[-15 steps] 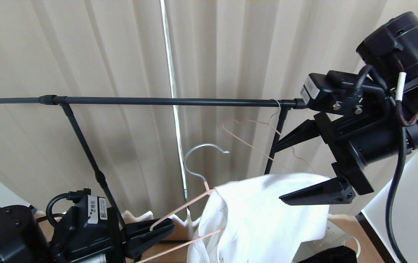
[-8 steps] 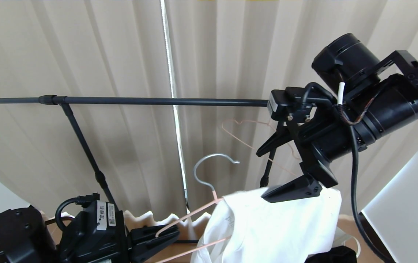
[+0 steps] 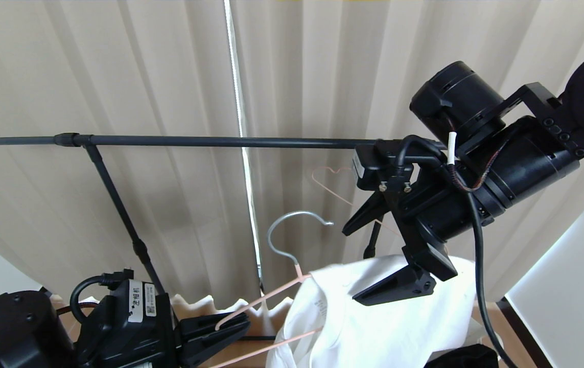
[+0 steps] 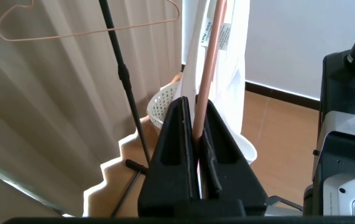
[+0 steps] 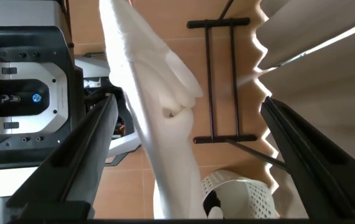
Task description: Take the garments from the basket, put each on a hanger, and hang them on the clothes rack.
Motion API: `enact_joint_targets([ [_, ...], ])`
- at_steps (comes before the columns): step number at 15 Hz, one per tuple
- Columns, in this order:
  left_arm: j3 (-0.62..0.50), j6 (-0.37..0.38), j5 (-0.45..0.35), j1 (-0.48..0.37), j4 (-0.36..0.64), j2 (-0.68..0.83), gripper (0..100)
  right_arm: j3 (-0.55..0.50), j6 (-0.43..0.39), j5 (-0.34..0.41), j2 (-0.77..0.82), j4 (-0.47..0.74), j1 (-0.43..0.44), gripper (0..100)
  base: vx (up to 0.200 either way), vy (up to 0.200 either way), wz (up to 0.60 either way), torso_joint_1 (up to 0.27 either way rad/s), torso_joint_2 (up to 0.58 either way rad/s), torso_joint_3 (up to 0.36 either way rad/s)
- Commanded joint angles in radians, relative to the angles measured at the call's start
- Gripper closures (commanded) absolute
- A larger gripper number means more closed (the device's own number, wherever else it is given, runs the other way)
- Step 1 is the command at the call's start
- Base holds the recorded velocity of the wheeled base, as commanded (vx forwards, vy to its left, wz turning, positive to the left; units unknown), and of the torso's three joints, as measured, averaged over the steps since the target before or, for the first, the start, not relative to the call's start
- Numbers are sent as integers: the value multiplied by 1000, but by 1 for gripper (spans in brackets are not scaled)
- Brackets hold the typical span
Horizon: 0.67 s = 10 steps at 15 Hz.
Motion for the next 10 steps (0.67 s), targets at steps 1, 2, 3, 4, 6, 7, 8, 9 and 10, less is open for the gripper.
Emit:
enact_joint_targets([
  [1,0,-1,0,1,-1,-15,100,0,0,-1,5,-1,16,0,0,0,0,0,0,0],
  [2,0,-1,0,1,-1,-19,100,-5,1,-1,8,-4,30,0,0,0,0,0,0,0],
  [3,0,0,0,1,-1,-27,100,-9,6,-1,8,-5,39,0,0,0,0,0,0,0],
  [4,0,0,0,1,-1,-31,100,-12,6,-3,8,-5,44,0,0,0,0,0,0,0],
  [6,0,10,0,1,-1,-31,100,-12,7,-6,8,-7,45,0,0,0,0,0,0,0],
  [7,0,13,0,1,-1,-31,100,-12,7,-14,8,-7,47,0,0,0,0,0,0,0],
  [8,0,17,0,0,-1,-33,100,-14,7,-26,8,-7,47,0,0,0,0,0,0,0],
  [9,0,17,0,0,-1,-33,100,-15,7,-29,6,-7,48,0,0,0,0,0,0,0],
  [10,0,17,0,-2,-1,-33,100,-15,7,-32,5,-7,56,0,0,0,0,0,0,0],
])
